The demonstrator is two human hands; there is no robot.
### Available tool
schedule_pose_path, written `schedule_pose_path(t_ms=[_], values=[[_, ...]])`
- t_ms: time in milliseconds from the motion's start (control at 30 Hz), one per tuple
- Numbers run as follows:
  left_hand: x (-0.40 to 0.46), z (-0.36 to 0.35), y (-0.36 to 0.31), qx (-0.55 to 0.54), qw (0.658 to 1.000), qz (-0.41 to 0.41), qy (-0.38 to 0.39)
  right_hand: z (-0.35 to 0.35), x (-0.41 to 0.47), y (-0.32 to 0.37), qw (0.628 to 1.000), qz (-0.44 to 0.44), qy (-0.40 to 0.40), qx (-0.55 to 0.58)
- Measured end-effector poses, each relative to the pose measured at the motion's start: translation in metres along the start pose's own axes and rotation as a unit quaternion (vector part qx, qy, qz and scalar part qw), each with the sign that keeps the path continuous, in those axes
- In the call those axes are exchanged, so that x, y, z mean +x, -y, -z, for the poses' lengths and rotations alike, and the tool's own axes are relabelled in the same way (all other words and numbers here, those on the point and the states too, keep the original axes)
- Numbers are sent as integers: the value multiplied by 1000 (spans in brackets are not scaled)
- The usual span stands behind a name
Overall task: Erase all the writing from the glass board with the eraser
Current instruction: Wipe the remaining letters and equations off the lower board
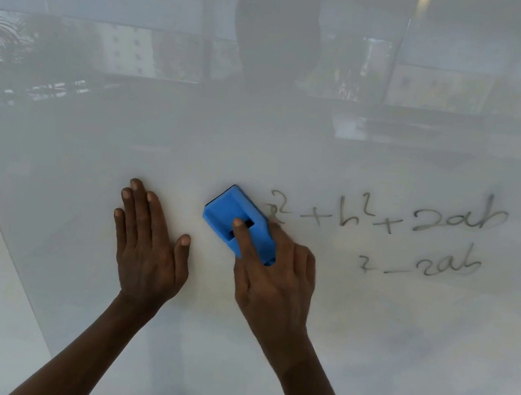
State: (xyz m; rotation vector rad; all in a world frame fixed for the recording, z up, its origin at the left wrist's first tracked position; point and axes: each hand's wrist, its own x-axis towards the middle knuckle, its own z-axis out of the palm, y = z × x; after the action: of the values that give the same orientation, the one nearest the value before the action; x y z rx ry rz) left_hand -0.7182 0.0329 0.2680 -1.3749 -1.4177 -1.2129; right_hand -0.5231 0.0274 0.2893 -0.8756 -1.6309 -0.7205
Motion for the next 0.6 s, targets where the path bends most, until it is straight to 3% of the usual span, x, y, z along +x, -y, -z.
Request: schedule_pose_path(t_ms=[400, 600], values=[[1, 0, -2, 8, 1000, 0, 2, 39, 40, -88, 988, -128, -81, -14], [0, 0, -3, 1, 1000, 3, -2, 32, 31, -72, 955, -264, -128, 42]])
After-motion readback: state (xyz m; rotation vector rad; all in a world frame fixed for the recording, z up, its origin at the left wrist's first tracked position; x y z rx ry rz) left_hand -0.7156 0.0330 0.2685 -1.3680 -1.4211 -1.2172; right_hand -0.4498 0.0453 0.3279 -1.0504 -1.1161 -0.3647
